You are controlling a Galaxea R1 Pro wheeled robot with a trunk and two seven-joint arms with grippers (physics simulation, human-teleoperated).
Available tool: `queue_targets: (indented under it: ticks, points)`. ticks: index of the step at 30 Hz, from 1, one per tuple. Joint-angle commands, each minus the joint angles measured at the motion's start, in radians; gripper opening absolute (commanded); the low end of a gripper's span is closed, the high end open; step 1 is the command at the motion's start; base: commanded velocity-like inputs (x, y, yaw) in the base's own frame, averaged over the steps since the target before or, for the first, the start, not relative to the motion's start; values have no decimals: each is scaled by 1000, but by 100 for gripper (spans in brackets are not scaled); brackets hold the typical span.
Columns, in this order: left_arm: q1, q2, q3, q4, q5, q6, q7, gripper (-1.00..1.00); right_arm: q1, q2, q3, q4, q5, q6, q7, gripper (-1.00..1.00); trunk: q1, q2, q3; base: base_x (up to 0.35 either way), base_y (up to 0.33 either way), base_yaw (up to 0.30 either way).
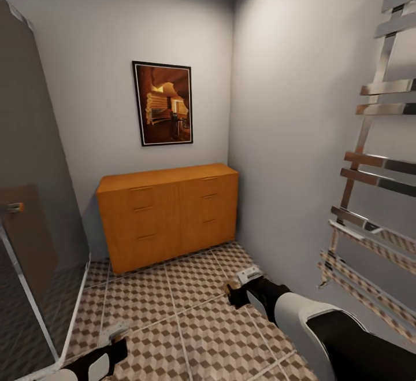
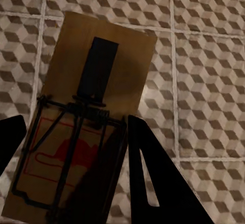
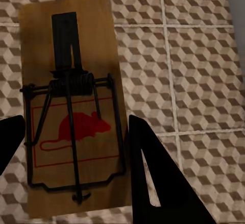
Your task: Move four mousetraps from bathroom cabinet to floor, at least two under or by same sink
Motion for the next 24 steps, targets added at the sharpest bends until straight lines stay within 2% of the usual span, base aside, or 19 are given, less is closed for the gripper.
queue_targets:
  ticks: [1,8,16,19,20,24]
  points:
    - [2,0,-3,0,13,-1,0,-100,3,0,4,1,7,2,6,-100,0,-1,-1,0,0,280]
    - [19,-7,-4,0,24,6,1,-100,42,-3,3,4,7,3,3,-100,0,-1,-1,0,0,276]
    - [68,-11,-4,0,25,5,2,-100,164,-10,3,3,11,-9,1,-100,0,-1,-1,0,0,75]
    - [83,-11,-3,0,26,1,5,-100,180,-9,5,4,14,-8,5,-100,0,-1,-1,0,0,7]
    - [104,-6,-3,0,27,-1,9,-100,187,-11,5,4,15,-7,4,-100,0,-1,-1,0,0,172]
    - [122,5,-2,0,43,-2,10,-100,194,-13,5,4,15,-9,2,-100,0,-1,-1,0,0,238]
